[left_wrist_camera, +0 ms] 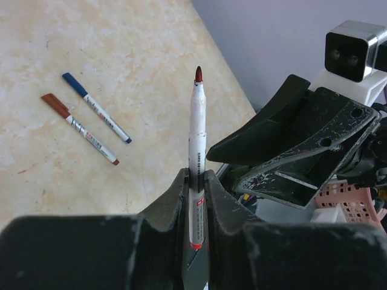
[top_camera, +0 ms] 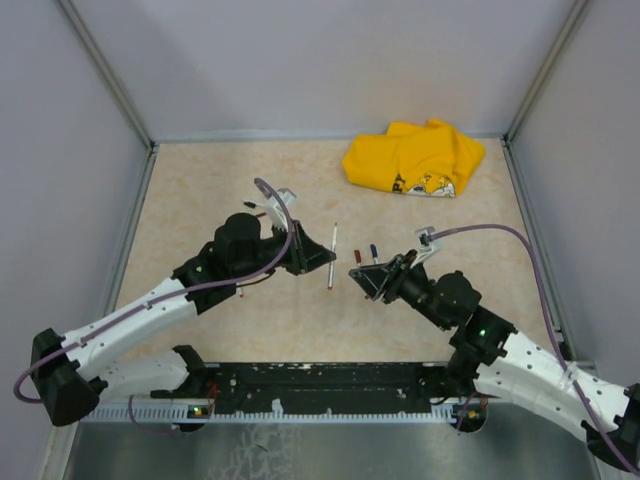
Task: Insert the pens into the pen caps
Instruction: Pick up the pen from the center of the board.
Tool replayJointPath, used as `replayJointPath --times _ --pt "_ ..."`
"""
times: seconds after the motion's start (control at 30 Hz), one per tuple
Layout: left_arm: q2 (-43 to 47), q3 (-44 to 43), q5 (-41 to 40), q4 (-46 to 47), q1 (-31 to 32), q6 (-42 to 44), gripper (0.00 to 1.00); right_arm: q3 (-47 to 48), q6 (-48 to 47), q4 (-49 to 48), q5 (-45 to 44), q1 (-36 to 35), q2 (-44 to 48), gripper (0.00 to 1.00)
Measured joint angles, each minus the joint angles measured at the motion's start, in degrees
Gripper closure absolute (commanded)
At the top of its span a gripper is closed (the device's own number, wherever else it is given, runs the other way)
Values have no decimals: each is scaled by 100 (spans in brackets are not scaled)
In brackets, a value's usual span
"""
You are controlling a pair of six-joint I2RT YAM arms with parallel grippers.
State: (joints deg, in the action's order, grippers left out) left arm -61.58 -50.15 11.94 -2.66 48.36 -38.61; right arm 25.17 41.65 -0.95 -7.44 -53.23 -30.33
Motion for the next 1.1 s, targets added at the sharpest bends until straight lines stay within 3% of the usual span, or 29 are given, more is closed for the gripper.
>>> replayJointPath --times 0.47,0.87,1.1 --pt "20 50 -796 621 675 -339 83 -157 173 -1340 409 -4 -363 62" --pt "-83 50 -876 789 968 -382 83 -157 256 -1628 579 -28 -662 70" --pt "-197 50 -896 831 1016 -376 83 -157 264 -1655 686 -28 -809 81"
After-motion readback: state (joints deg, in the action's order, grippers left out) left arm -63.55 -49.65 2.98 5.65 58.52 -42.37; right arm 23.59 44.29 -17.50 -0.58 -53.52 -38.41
